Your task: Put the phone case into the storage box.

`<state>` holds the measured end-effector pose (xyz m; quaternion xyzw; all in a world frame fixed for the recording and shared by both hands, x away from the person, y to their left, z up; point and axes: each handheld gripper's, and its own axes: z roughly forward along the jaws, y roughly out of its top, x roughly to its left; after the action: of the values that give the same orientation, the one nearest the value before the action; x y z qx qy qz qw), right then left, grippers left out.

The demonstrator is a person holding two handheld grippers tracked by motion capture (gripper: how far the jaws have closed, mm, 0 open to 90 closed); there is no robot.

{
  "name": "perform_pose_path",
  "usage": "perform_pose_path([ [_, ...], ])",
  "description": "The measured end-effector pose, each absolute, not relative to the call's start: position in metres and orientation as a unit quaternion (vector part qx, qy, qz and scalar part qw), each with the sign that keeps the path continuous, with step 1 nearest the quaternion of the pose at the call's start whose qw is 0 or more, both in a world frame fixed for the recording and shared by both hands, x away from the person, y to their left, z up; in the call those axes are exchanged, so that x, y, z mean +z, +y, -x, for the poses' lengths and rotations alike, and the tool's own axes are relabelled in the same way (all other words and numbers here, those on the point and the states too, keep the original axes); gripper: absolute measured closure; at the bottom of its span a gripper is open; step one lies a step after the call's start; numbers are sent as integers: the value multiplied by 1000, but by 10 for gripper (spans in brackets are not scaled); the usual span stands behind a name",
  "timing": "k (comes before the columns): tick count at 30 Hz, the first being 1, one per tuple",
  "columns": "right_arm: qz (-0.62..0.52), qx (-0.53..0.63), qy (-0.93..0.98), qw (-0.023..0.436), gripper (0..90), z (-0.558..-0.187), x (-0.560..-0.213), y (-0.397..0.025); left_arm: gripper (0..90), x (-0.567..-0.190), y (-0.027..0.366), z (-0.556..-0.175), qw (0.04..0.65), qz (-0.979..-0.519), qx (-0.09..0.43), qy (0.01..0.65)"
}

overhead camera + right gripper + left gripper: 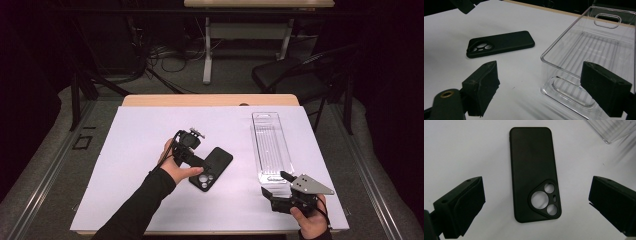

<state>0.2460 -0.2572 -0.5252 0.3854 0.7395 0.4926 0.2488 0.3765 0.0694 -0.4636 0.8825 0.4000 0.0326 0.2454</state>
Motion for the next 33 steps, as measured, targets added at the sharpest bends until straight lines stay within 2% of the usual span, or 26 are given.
perform_pose_path([
  [15, -388, 490, 741, 245, 143, -247, -527, -257, 10, -483, 54, -392, 202, -887, -13, 414],
  [33, -388, 489, 742, 243, 143, -248, -528, -258, 18, -504, 44, -408, 170, -885, -37, 432],
])
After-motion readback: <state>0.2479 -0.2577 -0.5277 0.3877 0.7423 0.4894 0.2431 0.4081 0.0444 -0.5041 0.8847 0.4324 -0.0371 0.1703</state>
